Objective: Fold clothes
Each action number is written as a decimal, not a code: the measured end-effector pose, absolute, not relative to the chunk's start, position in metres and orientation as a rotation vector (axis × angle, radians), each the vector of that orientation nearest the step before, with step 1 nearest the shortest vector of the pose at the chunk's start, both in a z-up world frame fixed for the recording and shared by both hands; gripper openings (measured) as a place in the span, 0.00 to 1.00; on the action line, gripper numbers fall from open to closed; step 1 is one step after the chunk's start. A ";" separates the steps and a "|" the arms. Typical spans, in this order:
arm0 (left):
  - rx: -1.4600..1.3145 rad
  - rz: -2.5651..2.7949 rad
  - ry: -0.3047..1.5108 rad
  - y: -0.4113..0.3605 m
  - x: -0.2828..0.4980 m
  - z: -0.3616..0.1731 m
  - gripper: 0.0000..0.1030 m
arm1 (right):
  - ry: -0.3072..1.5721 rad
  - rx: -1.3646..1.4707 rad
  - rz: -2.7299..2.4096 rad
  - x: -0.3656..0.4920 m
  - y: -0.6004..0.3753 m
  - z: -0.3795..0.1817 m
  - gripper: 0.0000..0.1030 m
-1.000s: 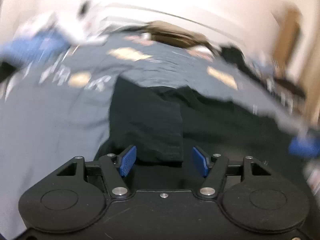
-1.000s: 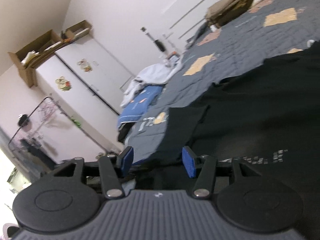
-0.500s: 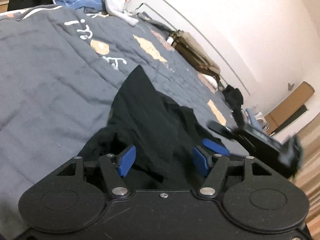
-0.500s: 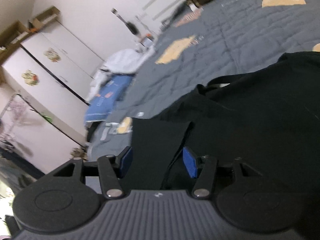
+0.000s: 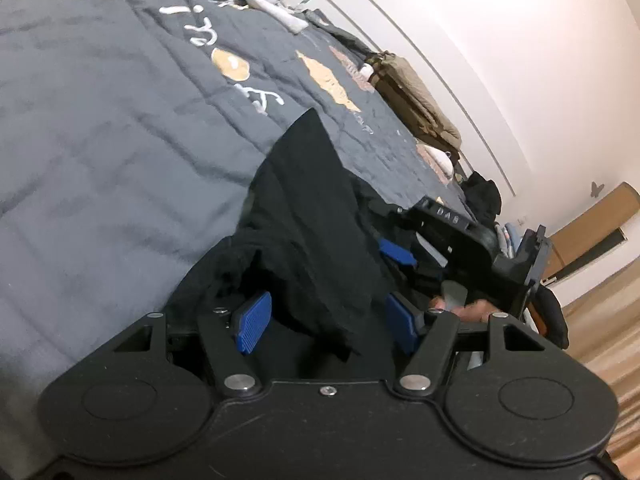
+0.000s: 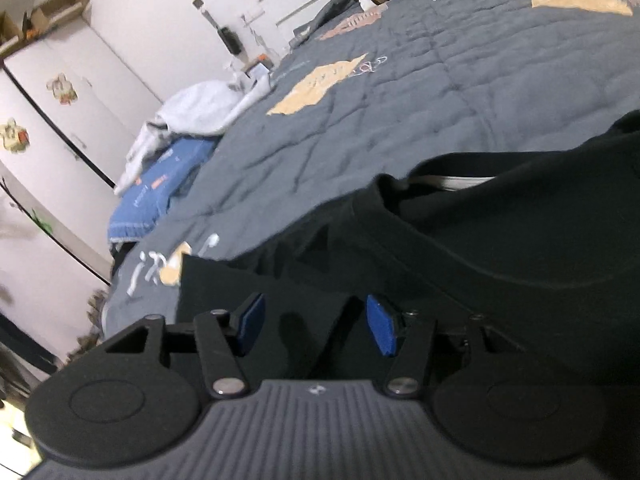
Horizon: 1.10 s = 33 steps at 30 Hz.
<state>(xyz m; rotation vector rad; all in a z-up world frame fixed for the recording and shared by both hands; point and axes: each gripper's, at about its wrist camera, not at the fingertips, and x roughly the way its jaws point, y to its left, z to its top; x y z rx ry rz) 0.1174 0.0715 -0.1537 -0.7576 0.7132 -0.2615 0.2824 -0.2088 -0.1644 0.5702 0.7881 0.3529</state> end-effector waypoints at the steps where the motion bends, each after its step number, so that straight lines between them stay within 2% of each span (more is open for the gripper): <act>1: -0.763 -0.260 0.717 0.072 0.118 -0.155 0.61 | 0.791 0.593 0.353 0.285 -0.208 -0.164 0.40; 2: -0.770 -0.259 0.720 0.073 0.118 -0.157 0.61 | 0.786 0.614 0.358 0.285 -0.208 -0.163 0.10; 3: -0.782 -0.255 0.720 0.074 0.119 -0.159 0.61 | 0.771 0.632 0.370 0.282 -0.208 -0.158 0.01; 9: -0.862 -0.224 0.720 0.082 0.122 -0.168 0.61 | 0.608 0.733 0.408 0.237 -0.228 -0.118 0.01; 20: -0.999 -0.162 0.706 0.103 0.118 -0.174 0.60 | 0.704 0.596 0.280 0.219 -0.251 -0.142 0.01; 23: -1.024 -0.156 0.709 0.105 0.119 -0.176 0.59 | 0.672 0.591 0.339 0.220 -0.251 -0.133 0.08; 25: -1.015 -0.152 0.711 0.105 0.118 -0.176 0.57 | 0.666 0.556 0.391 0.228 -0.240 -0.122 0.21; 26: -1.014 -0.150 0.712 0.105 0.118 -0.176 0.55 | 0.666 0.531 0.410 0.234 -0.232 -0.115 0.40; 27: -1.013 -0.147 0.712 0.104 0.118 -0.176 0.53 | 0.661 0.497 0.429 0.241 -0.222 -0.109 0.51; 33: -1.024 -0.139 0.711 0.106 0.117 -0.178 0.48 | 0.654 0.275 0.570 0.284 -0.153 -0.091 0.54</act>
